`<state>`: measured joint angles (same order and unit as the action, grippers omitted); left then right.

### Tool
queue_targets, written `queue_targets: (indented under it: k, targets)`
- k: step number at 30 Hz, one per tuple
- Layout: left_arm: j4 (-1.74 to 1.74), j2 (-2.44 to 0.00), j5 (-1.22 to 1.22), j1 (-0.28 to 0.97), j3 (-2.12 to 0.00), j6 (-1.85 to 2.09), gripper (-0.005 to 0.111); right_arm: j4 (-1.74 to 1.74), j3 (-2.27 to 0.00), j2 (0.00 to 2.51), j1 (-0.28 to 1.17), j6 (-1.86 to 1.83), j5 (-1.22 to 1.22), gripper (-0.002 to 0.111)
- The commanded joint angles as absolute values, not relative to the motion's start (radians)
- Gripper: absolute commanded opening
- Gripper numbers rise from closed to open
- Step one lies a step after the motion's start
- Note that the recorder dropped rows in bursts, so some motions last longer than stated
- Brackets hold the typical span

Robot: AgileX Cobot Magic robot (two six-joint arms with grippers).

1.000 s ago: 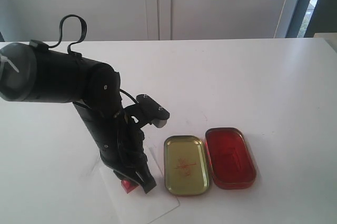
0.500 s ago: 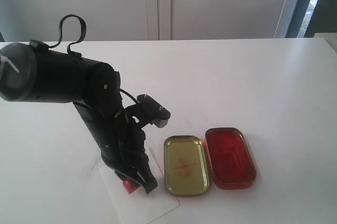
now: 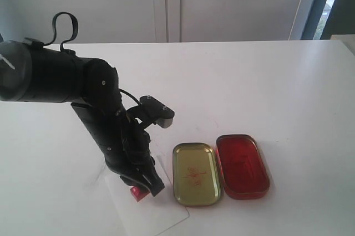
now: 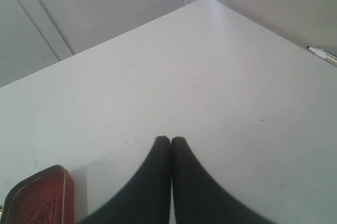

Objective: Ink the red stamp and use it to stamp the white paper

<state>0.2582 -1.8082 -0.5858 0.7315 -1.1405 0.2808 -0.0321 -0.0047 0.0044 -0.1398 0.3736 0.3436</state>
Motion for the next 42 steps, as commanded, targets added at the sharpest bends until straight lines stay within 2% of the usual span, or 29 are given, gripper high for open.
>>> queue_targets:
  k: [1, 19, 42]
  targets:
    - [0.278, -1.805, -0.597, 0.729, -1.145, 0.293, 0.0, -0.037, 0.0, 0.0, -0.136, 0.376, 0.336, 0.0]
    - [0.276, -1.903, -0.584, 0.729, -1.145, 0.293, 0.0, -0.037, 0.0, 0.0, -0.136, 0.376, 0.336, 0.0]
    - [0.272, -1.909, -0.547, 0.729, -1.141, 0.293, 0.0, -0.037, 0.0, 0.0, -0.136, 0.376, 0.336, 0.0]
